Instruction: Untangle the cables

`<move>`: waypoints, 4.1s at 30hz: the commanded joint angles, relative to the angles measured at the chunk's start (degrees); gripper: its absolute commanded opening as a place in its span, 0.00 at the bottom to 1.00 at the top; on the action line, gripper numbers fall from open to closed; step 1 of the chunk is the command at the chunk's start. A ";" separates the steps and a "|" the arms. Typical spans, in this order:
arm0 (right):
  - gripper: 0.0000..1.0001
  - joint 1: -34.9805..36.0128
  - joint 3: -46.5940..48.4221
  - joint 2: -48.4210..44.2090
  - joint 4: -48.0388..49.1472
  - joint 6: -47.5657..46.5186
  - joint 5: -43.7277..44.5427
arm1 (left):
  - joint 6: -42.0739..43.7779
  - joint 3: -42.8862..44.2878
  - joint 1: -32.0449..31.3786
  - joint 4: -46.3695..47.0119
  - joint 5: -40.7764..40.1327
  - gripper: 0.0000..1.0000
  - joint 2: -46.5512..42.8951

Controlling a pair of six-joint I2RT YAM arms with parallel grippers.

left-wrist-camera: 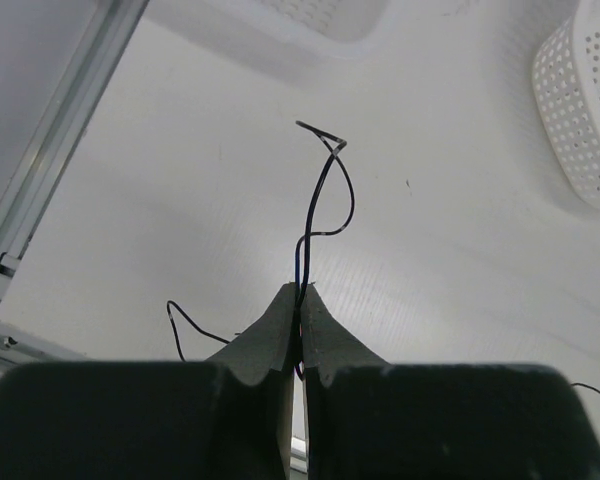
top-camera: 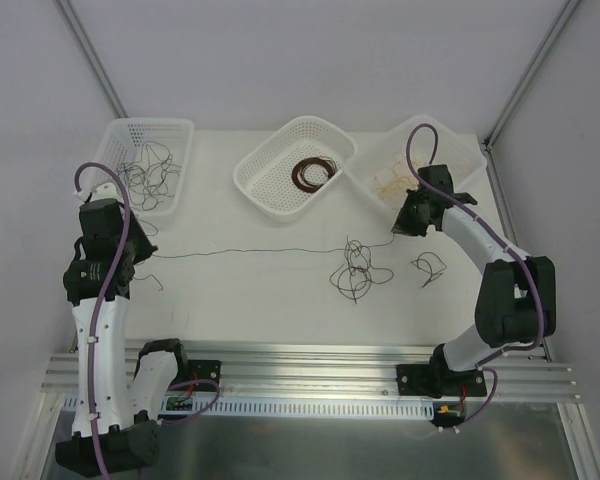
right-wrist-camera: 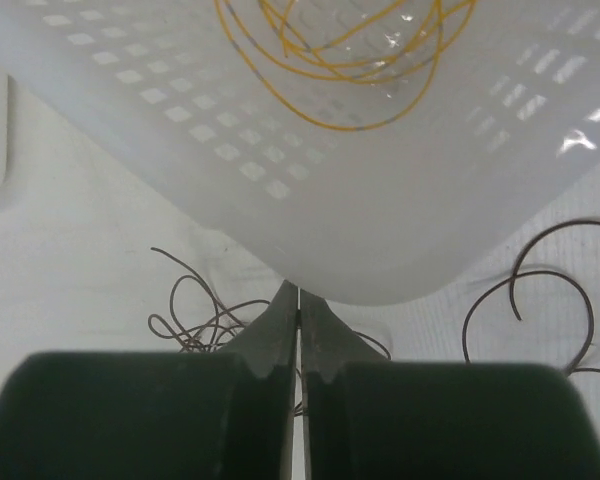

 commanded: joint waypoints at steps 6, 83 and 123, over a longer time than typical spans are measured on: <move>0.01 -6.72 -3.08 -7.29 -1.15 5.82 -5.65 | 2.16 9.75 -0.33 -3.00 -7.88 0.00 -1.26; 0.52 6.37 -11.96 -11.95 -10.82 -0.06 14.82 | 7.43 50.28 -0.33 -5.19 -4.56 0.00 15.16; 0.93 15.16 -3.17 -9.05 -12.14 -10.35 -1.53 | -16.54 80.53 6.87 29.95 10.83 0.00 47.69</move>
